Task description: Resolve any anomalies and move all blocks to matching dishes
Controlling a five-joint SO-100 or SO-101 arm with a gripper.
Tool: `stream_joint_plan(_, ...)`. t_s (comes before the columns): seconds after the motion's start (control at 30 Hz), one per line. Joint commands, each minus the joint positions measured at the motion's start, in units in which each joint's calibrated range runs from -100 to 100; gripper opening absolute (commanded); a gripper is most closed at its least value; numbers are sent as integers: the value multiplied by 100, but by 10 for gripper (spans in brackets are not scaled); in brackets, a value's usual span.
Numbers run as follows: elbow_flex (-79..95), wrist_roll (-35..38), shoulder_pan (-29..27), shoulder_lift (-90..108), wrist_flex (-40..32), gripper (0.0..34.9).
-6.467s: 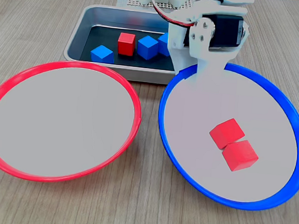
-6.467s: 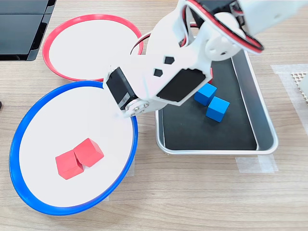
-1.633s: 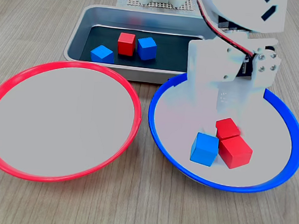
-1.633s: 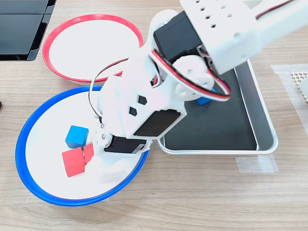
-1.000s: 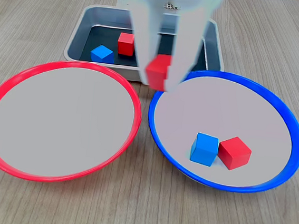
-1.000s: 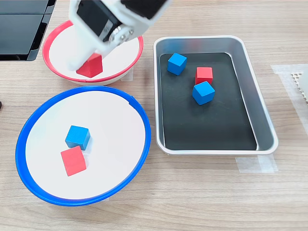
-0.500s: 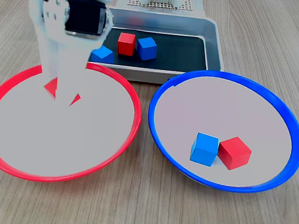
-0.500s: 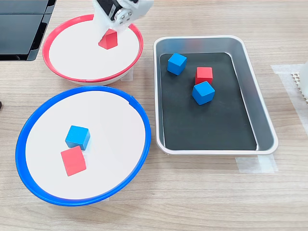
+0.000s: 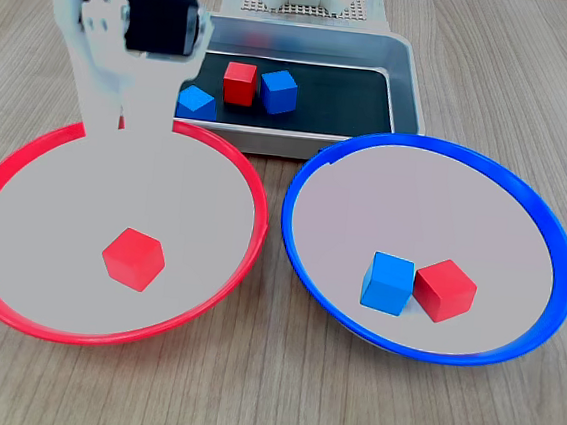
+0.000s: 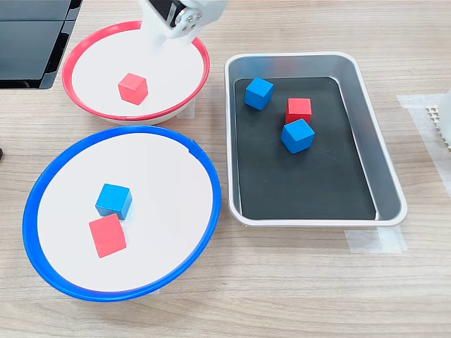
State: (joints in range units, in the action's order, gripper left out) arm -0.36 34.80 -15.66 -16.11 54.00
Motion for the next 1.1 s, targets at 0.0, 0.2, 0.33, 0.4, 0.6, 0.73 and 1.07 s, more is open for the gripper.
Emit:
stream_joint_plan(0.0, -23, 93, -142, 916, 1365, 156)
stream_joint_plan(0.2, 978, 313, -236, 1761, 2066, 165)
stream_joint_plan(0.33, 1770, 542, -330, 1846, 1720, 172)
stream_joint_plan(0.4, 2053, 684, -349, 1786, 1472, 170)
stream_joint_plan(0.6, 2490, 938, -311, 1616, 968, 169)
stream_joint_plan(0.73, 2626, 982, -302, 1564, 812, 165)
stream_joint_plan(1.07, 3172, 1294, -302, 1428, -30, 110)
